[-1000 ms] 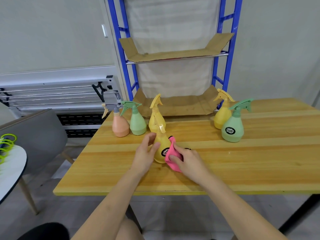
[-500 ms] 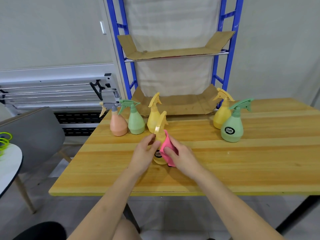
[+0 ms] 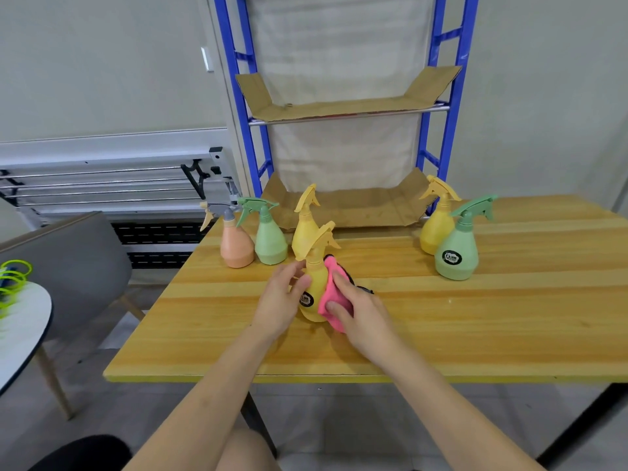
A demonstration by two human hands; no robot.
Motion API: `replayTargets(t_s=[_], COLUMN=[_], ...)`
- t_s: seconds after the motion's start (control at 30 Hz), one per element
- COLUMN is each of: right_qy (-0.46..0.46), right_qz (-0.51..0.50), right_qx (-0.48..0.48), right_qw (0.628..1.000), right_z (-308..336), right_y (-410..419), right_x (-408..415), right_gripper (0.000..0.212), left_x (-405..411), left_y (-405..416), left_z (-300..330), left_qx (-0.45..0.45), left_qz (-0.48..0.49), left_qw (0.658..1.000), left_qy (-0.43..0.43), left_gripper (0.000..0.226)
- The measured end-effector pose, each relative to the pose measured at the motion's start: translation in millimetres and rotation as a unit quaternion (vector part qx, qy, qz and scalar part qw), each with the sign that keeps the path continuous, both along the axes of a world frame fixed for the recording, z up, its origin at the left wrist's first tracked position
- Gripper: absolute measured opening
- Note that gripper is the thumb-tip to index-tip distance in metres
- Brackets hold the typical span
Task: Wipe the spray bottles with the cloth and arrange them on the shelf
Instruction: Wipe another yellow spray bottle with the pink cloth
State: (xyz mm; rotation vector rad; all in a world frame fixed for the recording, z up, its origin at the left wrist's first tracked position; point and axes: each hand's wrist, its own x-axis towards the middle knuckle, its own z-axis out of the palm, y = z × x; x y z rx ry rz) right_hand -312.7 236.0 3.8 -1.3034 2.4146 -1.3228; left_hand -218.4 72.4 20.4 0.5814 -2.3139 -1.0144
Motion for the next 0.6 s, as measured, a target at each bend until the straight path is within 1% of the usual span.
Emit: replayTargets(t_s=[0.1, 0.17, 0.23, 0.3, 0.37, 0.43, 0.5, 0.6], right_qy=[-0.022, -0.014, -0.004, -0.004, -0.026, -0.045, -0.052, -0.088], right_qz=[0.025, 0.034, 0.045, 0.057, 0.057, 0.049, 0.043, 0.052], right_qx=[-0.053, -0.057, -0.053, -0.044, -0.016, 0.015, 0.036, 0.042], right_qw=[0.998, 0.998, 0.998, 0.997, 0.998, 0.998, 0.997, 0.994], right_z=[10.2, 12.7, 13.1, 12.8, 12.1, 8.5, 1.0, -6.9], right_y=[-11.8, -17.3, -19.2, -17.6, -14.2, -10.0, -5.9, -1.3], right_x=[4.4, 2.0, -1.6, -6.3, -12.8, -20.0, -26.6, -31.4], right_gripper=[0.070, 0.071, 0.070, 0.069, 0.065, 0.061, 0.056, 0.052], left_x=[1.7, 3.9, 5.5, 4.8, 3.5, 1.9, 1.8, 3.8], left_y=[5.5, 9.9, 10.8, 9.2, 7.6, 8.6, 10.6, 8.7], left_z=[-0.2, -3.7, -8.3, -12.2, -14.8, -13.7, -9.3, -6.6], left_qx=[0.050, 0.099, 0.111, 0.100, 0.071, 0.037, 0.024, 0.010], left_qz=[-0.015, -0.021, -0.012, -0.006, 0.003, 0.005, 0.003, -0.001], left_qw=[0.999, 0.995, 0.993, 0.994, 0.997, 0.999, 1.000, 1.000], left_qy=[0.008, 0.025, 0.034, 0.033, 0.018, 0.006, 0.001, -0.009], left_gripper=[0.040, 0.040, 0.041, 0.041, 0.044, 0.040, 0.043, 0.044])
